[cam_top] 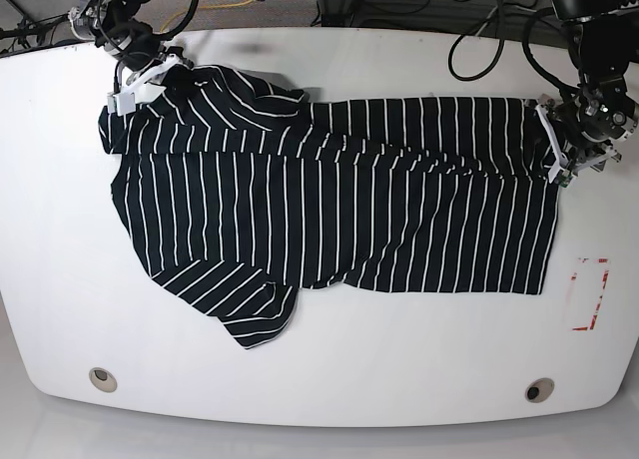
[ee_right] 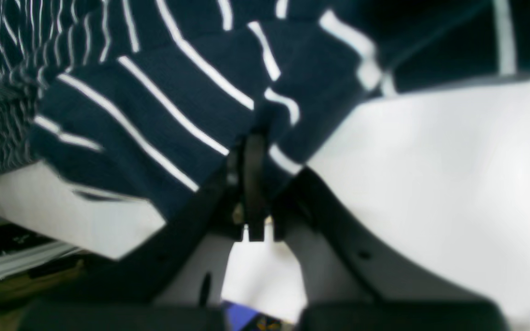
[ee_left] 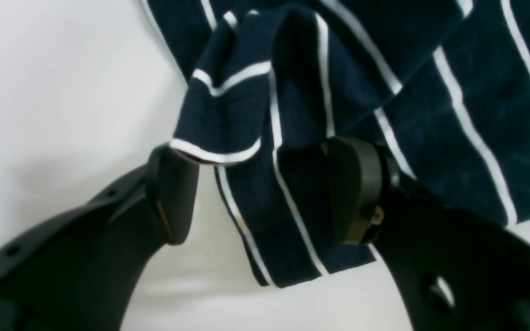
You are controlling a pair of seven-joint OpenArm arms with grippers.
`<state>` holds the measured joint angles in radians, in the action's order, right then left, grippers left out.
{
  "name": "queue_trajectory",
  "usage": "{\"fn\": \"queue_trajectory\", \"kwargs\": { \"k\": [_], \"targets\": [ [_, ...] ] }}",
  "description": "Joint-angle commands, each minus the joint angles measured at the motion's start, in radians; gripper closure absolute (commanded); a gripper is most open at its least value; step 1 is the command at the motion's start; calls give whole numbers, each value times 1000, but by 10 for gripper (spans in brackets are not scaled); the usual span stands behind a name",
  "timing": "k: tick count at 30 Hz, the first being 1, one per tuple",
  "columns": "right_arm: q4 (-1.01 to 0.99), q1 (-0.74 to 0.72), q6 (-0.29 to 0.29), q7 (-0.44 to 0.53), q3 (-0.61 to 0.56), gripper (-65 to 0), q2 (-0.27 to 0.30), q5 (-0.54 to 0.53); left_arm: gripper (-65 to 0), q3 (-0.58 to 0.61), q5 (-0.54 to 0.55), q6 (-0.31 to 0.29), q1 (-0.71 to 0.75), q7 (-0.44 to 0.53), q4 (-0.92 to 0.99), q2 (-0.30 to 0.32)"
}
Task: Fold the T-shirt properly
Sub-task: 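Release and regrasp the shirt edge with the right gripper, shifting inward, then drag the right gripper's shirt edge outward and back to smooth it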
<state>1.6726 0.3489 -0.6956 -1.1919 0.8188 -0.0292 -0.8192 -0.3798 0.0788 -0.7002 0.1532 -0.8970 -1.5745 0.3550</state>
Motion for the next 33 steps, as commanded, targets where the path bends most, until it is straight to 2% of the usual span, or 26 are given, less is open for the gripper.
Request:
{"fn": "queue_trajectory", "kwargs": {
  "k": [1, 8, 10, 12, 18, 27, 33],
  "targets": [
    [53, 34, -3, 10, 4, -13, 15, -67, -397, -5, -4, 2, -7, -1, -11, 16],
    [125, 118, -3, -76, 14, -14, 47, -214, -397, -3, -7, 2, -11, -1, -13, 16],
    [136, 143, -3, -76, 14, -14, 53, -259, -397, -3, -9, 2, -11, -1, -13, 16],
    [142, 161, -3, -76, 14, -14, 82, -312, -397, -3, -9, 2, -11, 2, -11, 14],
    [137, 132, -3, -78, 14, -14, 148, -443, -397, 0, -14, 2, 18, 108, -10, 14],
    [27, -34, -3, -81, -5, -16, 249, -455, -397, -5, -12, 2, 29, 137, -11, 19],
    [-131, -153, -3, -76, -85, -17, 340, -452, -397, -5, -12, 2, 29, 137, -13, 16]
  ]
}}
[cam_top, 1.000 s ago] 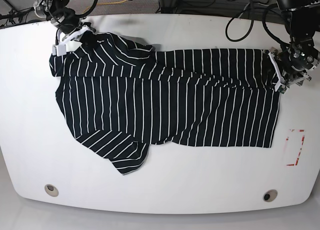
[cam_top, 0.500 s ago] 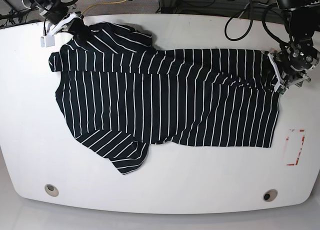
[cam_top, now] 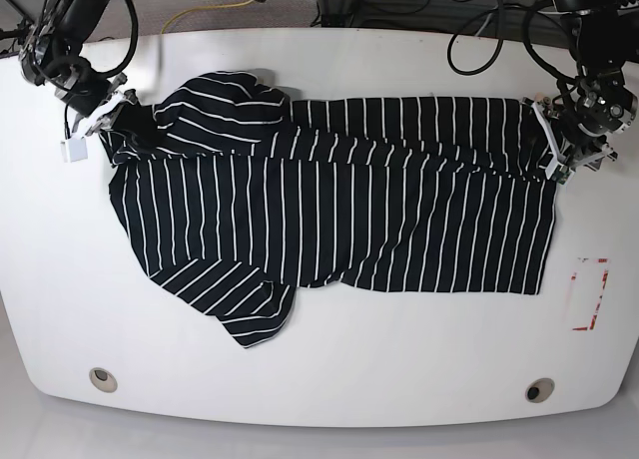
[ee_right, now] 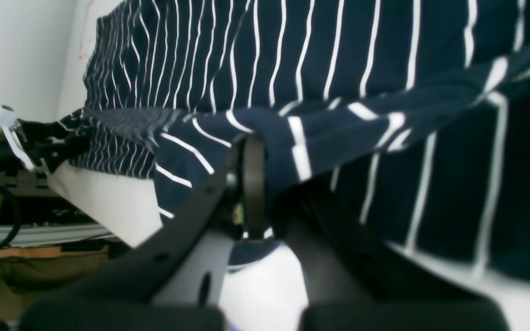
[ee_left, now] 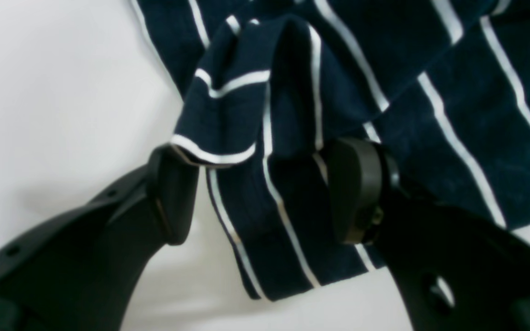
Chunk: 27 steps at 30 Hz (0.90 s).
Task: Fold the T-shirt properly
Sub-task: 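Drag the right gripper's shirt edge outward and back to smooth it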
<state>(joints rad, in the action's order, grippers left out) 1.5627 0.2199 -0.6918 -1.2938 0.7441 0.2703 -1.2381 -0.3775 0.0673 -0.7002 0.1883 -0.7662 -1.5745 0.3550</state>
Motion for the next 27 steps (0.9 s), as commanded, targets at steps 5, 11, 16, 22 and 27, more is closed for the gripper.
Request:
{"fn": "queue_trajectory", "kwargs": {
  "k": [5, 11, 16, 22, 27],
  "targets": [
    [-115, -132, -6, 27, -70, -19, 103, 34, -397, -7, -1, 2, -6, 6, -13, 14],
    [-178, -242, -6, 27, -85, -19, 126, 145, -397, -8, -1, 2, -5, 7, -13, 14],
    [-187, -310, -6, 27, -85, -19, 123, 240, -397, -8, 2, 2, 3, 7, -14, 14],
    [-187, -373, -6, 29, -87, -21, 102, 380, -397, -8, 4, 2, 9, 9, -14, 14],
    [-184, -431, -6, 43, -87, -206, 93, 573, -397, -8, 4, 2, 7, 9, -19, -1]
  ]
}}
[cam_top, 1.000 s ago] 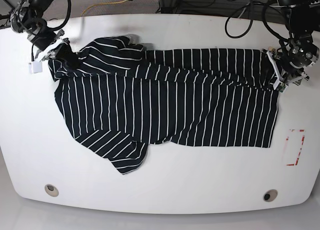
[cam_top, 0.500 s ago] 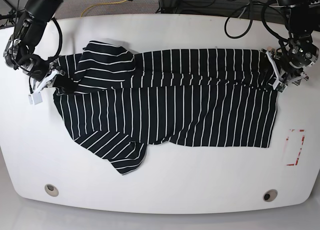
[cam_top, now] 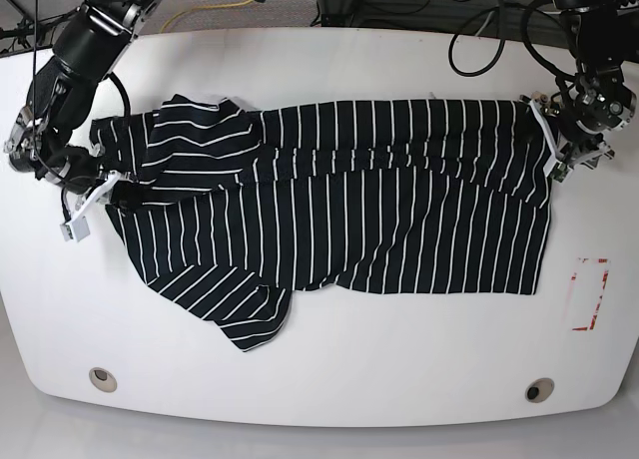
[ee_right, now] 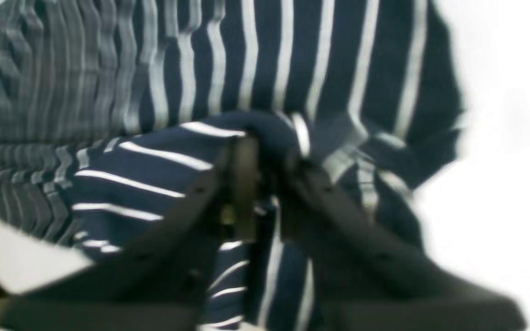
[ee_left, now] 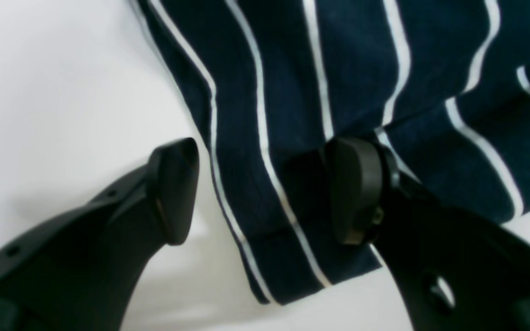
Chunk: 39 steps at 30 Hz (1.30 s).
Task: Fold the T-shirt properly
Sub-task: 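Drag the right gripper's shirt edge outward and back to smooth it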
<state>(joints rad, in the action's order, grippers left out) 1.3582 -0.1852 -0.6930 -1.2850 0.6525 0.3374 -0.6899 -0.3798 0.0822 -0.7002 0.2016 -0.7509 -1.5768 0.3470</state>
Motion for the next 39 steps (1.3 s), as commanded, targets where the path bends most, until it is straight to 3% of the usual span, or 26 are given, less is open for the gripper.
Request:
{"fn": "queue_trajectory", "kwargs": {
  "k": [1, 4, 8, 12, 16, 21, 27, 39],
  "targets": [
    [25, -27, -5, 41, 5, -257, 27, 48, -397, -6, -11, 2, -6, -6, -18, 4],
    [59, -20, -5, 58, 10, -436, 32, 105, -397, -6, -11, 2, -8, -6, -18, -4],
    [157, 59, -5, 58, 14, -528, 45, 105, -397, -6, -9, 2, -11, -6, -23, -6],
    [277, 172, -5, 58, 16, -520, 33, 105, -397, -6, -9, 2, -6, -6, -75, -29],
    [350, 277, -5, 69, 17, -490, -14, 108, -397, -8, -15, 2, -3, -8, -104, -55],
    [359, 376, -5, 184, 17, -457, -30, 112, -397, -54, -9, 2, 16, -8, -103, -73],
    [272, 413, -5, 281, 37, -453, 4, 112, -401, -183, -9, 2, 28, -8, -101, -124],
    [63, 405, -5, 413, 66, -453, 90, 112, -422, -219, 112, 2, 63, -9, -98, -119]
  ]
}}
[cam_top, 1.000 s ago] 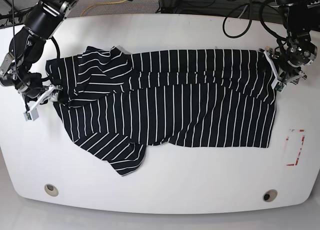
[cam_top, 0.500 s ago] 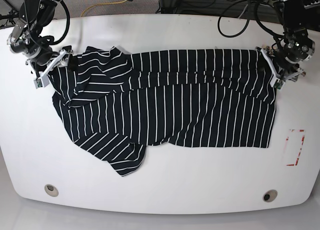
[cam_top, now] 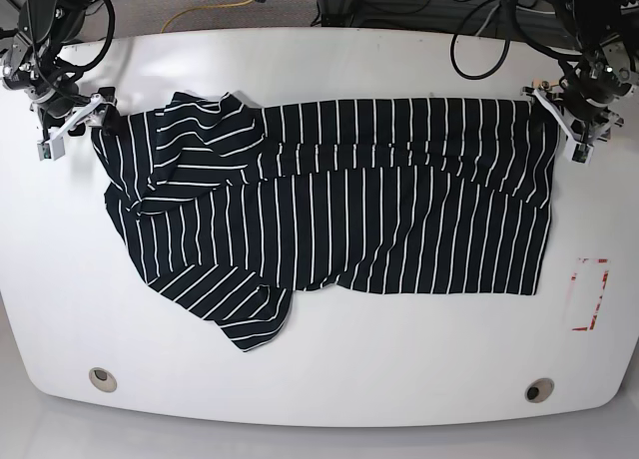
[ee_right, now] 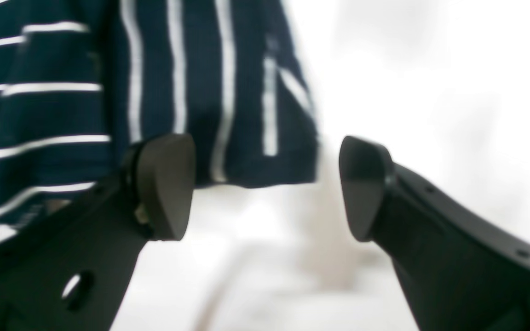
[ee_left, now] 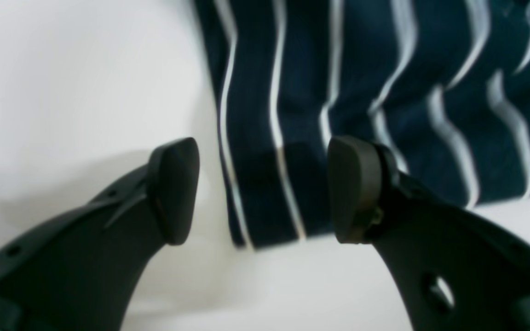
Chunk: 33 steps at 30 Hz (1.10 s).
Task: Fold the T-shirt properly
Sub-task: 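Drag the right gripper's shirt edge outward and back to smooth it, then hold the shirt edge with both grippers and tug it back taut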
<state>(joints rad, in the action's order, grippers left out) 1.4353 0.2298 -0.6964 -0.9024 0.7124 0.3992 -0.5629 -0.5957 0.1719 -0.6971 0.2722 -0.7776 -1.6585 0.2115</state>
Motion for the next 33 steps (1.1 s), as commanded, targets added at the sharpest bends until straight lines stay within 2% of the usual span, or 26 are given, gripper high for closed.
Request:
{"fn": "queue_trajectory", "kwargs": {
  "k": [1, 8, 12, 15, 19, 21, 23, 25, 33],
  "targets": [
    [-29, -16, -2, 39, 6, -453, 28, -15, -431, -5, 22, -1, -8, 17, -16, 16],
    [-94, -23, -2, 64, 3, -453, 24, -16, -436, -36, 22, -1, -1, 20, 24, 16],
    [-94, -25, -2, 65, -33, -452, -3, -16, -435, -50, 22, -1, -6, 20, 91, 18],
    [-92, -25, -2, 65, -38, -411, -12, -16, -429, -46, 25, -1, -6, 20, 111, 29],
    [-92, -23, -2, 67, -44, -225, -26, -16, -319, -46, 24, -1, -6, 20, 114, 27],
    [-92, -20, -2, 67, -41, -100, -30, -16, -206, -46, 24, -1, -3, 20, 114, 27],
    [-92, -17, -2, 67, -43, -8, -30, -16, -103, -46, 22, -1, -1, 20, 116, 27],
    [-72, -14, -2, 65, -37, 0, -33, -16, 0, -46, 22, -1, 0, 20, 114, 26],
    [65, 108, -2, 58, 20, 0, -39, -19, 0, -53, 25, -1, 112, 16, 39, 29]
  ]
}}
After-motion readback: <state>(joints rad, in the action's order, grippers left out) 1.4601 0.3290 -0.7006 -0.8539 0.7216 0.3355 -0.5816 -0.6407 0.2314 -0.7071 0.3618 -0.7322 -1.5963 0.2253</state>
